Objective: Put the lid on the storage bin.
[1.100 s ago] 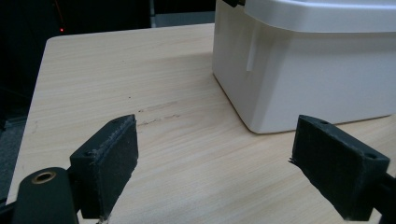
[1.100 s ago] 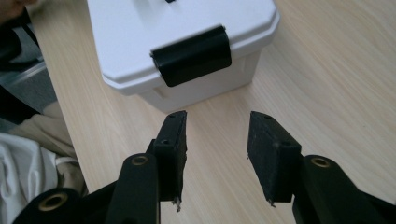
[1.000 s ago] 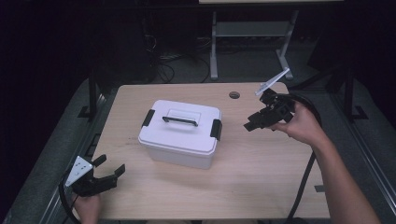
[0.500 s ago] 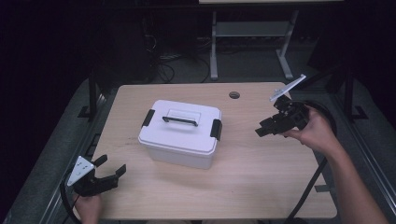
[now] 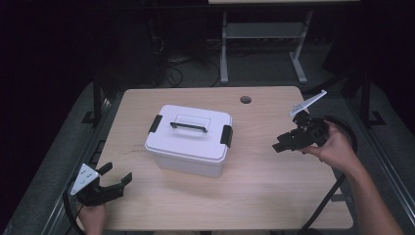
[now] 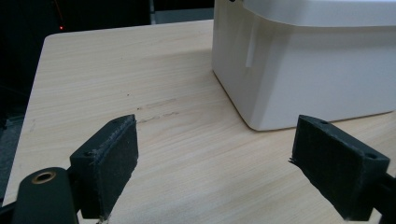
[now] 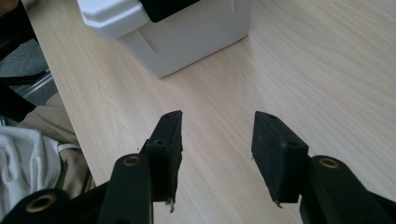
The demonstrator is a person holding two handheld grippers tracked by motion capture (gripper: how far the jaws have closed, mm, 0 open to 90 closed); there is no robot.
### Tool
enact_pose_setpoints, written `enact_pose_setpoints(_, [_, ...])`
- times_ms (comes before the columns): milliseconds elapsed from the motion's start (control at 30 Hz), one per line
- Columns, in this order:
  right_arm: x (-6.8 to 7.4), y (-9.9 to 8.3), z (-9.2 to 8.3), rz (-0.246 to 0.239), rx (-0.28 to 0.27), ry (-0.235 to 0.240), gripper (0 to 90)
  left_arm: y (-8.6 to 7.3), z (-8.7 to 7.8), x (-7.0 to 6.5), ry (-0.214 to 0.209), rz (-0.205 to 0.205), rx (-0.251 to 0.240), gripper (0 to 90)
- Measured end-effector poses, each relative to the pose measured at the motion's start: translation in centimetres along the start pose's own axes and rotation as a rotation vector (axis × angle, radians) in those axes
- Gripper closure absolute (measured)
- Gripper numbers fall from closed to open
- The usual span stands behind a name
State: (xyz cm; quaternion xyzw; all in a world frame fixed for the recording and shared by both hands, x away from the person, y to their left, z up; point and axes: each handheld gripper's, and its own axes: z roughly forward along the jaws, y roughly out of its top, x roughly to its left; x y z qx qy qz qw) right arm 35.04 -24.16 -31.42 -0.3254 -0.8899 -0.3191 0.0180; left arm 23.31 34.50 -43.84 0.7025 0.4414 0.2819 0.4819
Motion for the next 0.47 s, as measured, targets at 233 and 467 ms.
enact_pose_setpoints(233, [-0.3, -1.1, 0.6, 0.019, 0.007, 0.009, 51.9, 0.0, 0.0, 0.0, 0.000, -0.001, 0.003, 13.6])
enact_pose_setpoints(467, [-0.5, -1.8, 1.1, 0.024, 0.010, 0.019, 51.2, 0.0, 0.0, 0.1, 0.000, -0.004, 0.000, 13.6])
